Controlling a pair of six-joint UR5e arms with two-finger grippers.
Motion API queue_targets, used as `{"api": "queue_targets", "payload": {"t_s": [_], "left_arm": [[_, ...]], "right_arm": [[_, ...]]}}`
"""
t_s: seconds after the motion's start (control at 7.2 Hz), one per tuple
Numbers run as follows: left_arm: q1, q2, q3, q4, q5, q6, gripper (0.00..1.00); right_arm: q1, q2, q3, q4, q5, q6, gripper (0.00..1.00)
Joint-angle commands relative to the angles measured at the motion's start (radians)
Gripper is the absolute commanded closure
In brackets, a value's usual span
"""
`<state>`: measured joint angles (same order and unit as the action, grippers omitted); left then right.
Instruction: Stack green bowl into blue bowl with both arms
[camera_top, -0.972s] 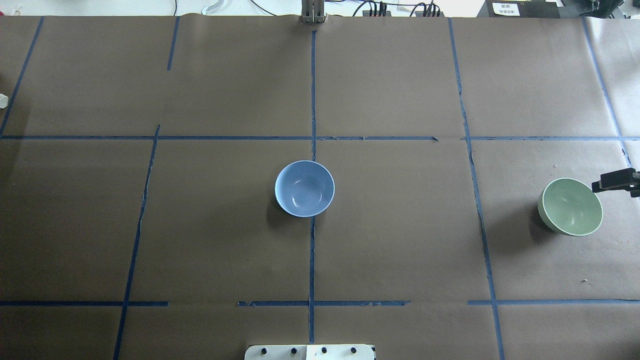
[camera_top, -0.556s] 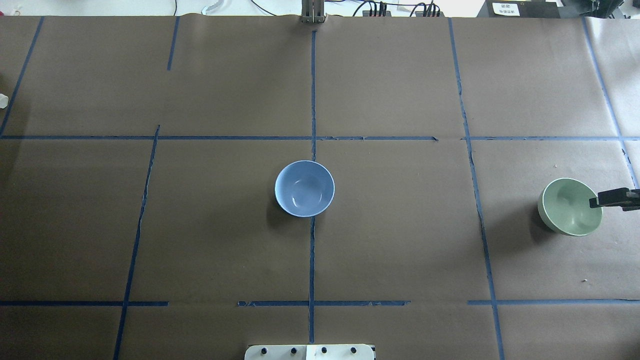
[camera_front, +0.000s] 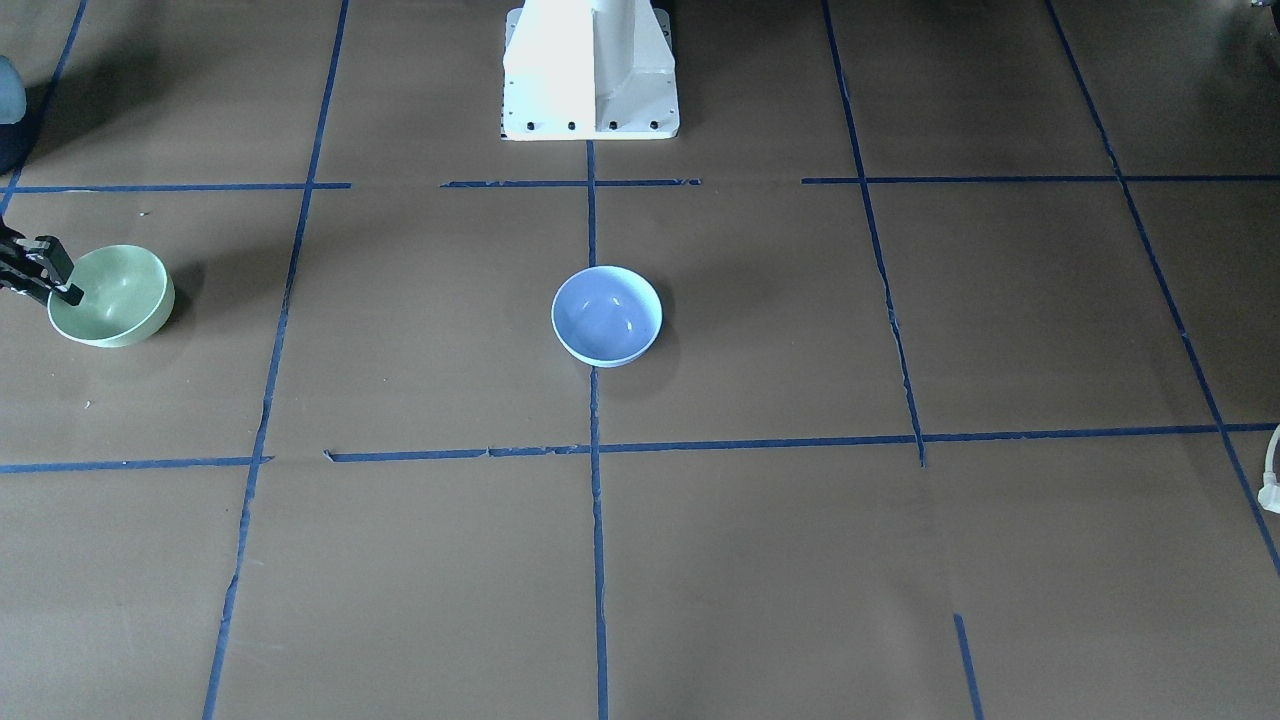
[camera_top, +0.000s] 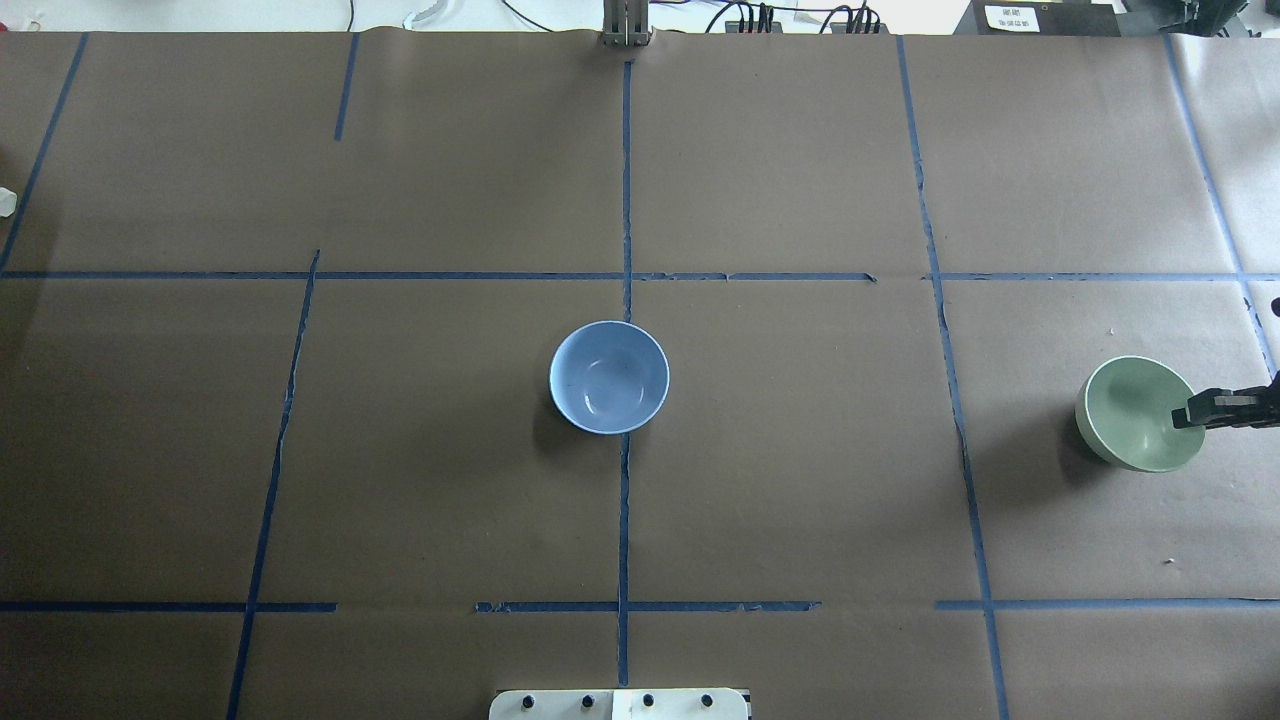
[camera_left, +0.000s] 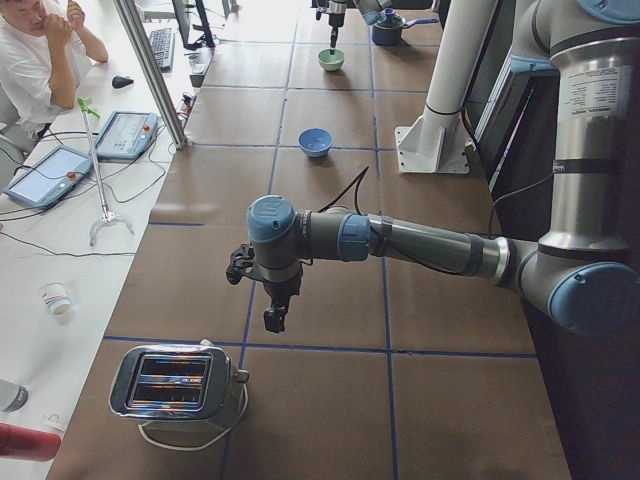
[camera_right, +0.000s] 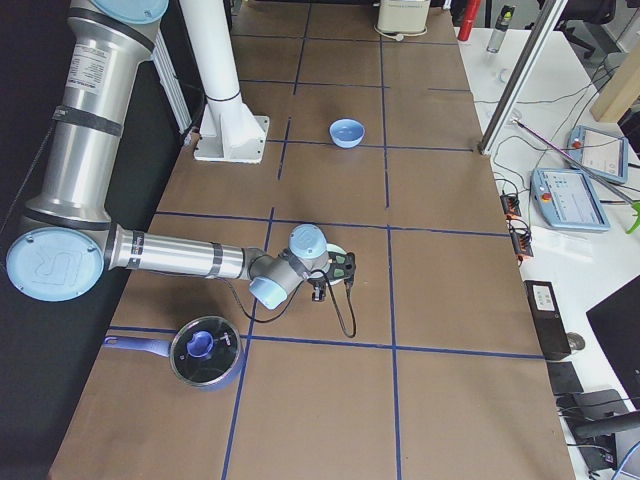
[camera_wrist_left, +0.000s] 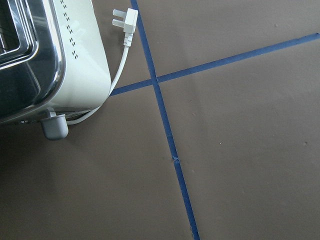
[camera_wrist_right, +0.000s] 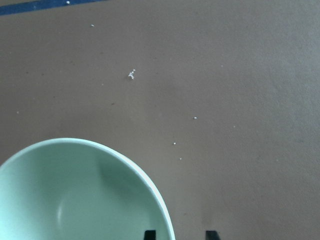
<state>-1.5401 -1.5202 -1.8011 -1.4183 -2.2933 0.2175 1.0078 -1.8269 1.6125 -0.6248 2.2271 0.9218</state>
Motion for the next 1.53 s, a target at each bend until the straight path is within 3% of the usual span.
{"api": "queue_targets", "payload": {"t_s": [0.0, 0.28, 0.42, 0.69, 0.83, 1.11, 1.39], "left_arm": [[0.0, 0.0, 0.003, 0.001, 0.0, -0.006, 0.0], [0.002, -0.002, -0.004, 0.004, -0.053, -0.013, 0.0], [0.0, 0.0, -0.007, 0.004, -0.073, -0.03, 0.0], [0.002, -0.003, -0.001, 0.002, -0.075, -0.032, 0.0], [0.002, -0.006, 0.005, 0.001, -0.075, -0.032, 0.0], [0.002, -0.009, -0.003, 0.001, -0.075, -0.055, 0.0], [0.002, -0.011, -0.004, 0.001, -0.077, -0.058, 0.0]], "right_arm": [[-0.001, 0.038, 0.071, -0.057, 0.04, 0.053, 1.0], [-0.008, 0.262, 0.26, -0.49, 0.057, 0.156, 1.0], [-0.044, 0.408, 0.285, -0.647, 0.045, 0.229, 1.0], [-0.25, 0.718, 0.258, -0.885, -0.132, 0.427, 1.0], [-0.317, 0.826, 0.23, -0.948, -0.203, 0.509, 1.0], [-0.417, 0.926, 0.146, -0.948, -0.327, 0.632, 1.0], [-0.478, 0.959, 0.087, -0.935, -0.389, 0.678, 1.0]]}}
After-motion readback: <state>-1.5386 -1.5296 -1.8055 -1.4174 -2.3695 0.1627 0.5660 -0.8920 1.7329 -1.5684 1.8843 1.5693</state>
